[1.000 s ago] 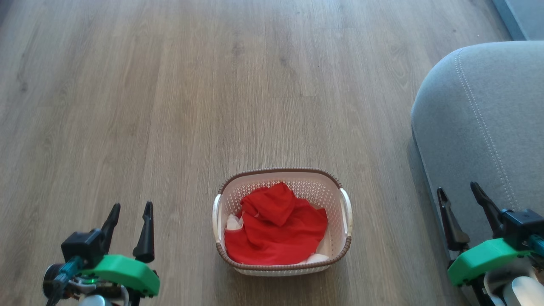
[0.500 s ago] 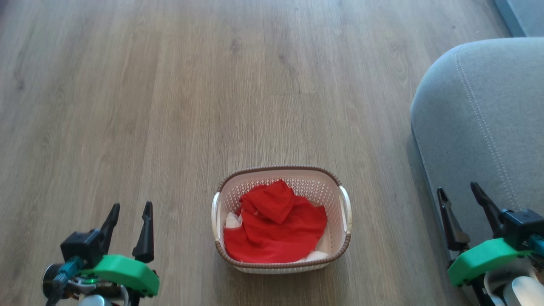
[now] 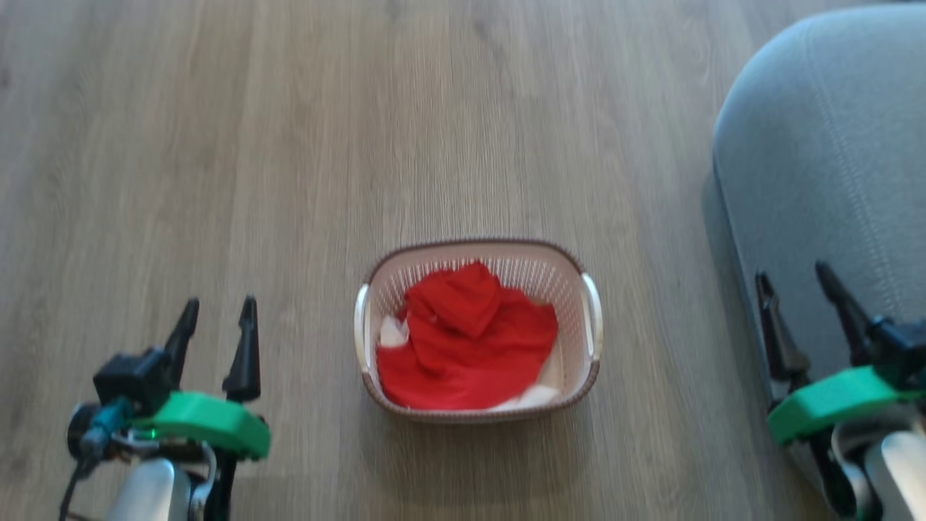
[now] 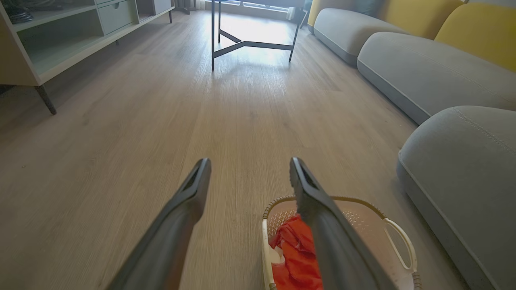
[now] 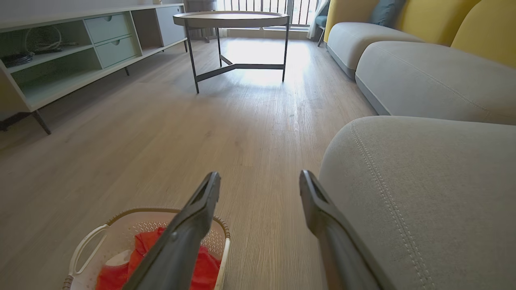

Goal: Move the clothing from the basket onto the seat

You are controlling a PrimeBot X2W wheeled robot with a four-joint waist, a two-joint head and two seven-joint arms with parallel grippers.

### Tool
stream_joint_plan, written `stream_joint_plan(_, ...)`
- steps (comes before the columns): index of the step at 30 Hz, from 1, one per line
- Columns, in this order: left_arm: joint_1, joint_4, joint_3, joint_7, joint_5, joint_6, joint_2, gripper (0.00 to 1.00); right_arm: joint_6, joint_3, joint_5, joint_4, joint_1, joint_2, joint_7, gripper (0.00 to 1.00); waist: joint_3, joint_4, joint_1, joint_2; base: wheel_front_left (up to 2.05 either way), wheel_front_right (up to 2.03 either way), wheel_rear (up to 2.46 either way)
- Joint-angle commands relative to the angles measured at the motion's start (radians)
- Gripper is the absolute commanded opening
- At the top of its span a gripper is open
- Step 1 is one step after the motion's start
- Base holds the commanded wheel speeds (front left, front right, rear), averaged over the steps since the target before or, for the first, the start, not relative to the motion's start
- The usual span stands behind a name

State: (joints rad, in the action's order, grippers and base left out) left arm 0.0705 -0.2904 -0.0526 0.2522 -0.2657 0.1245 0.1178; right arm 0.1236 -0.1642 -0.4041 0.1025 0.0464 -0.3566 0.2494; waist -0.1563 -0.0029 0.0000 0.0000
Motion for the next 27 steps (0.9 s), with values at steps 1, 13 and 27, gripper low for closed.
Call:
stream_joint_plan(1,0.055,0.036,0.034,0.01,0.008,0.006,0.015,1.0,0.007,-0.002,0.011,-0.036,0.038,-0.019,0.012,1.0,-0.05,-0.002,0.0,0.0,0.0,0.0,0.0)
stream_joint_plan(13,0.235,0.065,0.01,0.01,0.029,0.006,-0.004,1.0,0.007,0.042,0.032,-0.112,0.2,0.003,0.012,1.0,-0.332,-0.017,0.0,0.0,0.0,0.0,0.0)
stream_joint_plan(27,0.532,-0.01,-0.136,0.01,0.127,0.006,-0.001,1.0,0.007,0.089,0.046,-0.19,0.376,0.035,0.012,1.0,-0.61,-0.061,0.0,0.0,0.0,0.0,0.0)
